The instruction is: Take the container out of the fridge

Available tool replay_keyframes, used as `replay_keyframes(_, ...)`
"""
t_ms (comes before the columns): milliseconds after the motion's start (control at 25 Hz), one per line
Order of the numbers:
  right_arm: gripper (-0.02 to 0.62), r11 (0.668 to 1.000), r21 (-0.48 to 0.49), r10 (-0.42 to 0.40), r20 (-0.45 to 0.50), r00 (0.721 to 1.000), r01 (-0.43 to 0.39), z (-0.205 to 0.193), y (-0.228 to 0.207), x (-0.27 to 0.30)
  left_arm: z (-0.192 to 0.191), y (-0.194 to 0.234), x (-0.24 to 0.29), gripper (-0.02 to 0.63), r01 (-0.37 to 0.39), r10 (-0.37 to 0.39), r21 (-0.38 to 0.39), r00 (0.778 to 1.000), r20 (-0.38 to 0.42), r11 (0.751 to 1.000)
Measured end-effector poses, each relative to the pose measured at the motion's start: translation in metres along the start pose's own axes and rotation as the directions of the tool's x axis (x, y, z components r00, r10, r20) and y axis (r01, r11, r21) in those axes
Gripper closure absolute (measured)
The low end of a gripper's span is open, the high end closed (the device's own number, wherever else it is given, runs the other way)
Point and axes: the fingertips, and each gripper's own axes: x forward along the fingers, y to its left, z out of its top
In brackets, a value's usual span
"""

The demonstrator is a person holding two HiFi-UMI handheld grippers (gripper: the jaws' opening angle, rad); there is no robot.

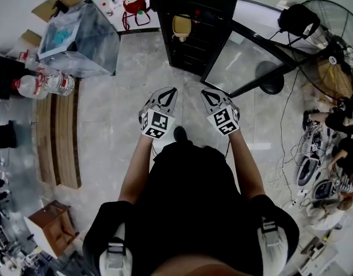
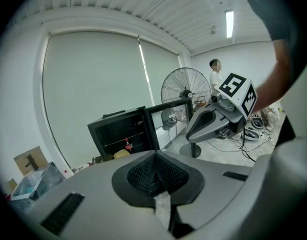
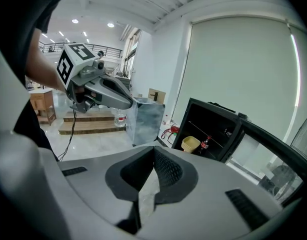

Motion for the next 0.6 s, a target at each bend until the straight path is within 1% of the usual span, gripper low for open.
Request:
replay_keyframes(200, 0.597, 1.000, -0.003, -0.017, -0.011, 1.000, 0.017, 0.006, 0.005, 0.008, -0.008, 0.010, -0.008, 0.584, 0.001, -0.001, 0.006, 1.000, 0.004, 1.000)
replay_keyframes(600, 0.597, 1.000, -0.022, 0.002, -0.013, 1.000, -0.002, 0.011, 0.025, 0.020, -0.022, 0.022, -0.025, 0.584, -0.017, 0.017, -0.003, 1.000, 0.002, 1.000)
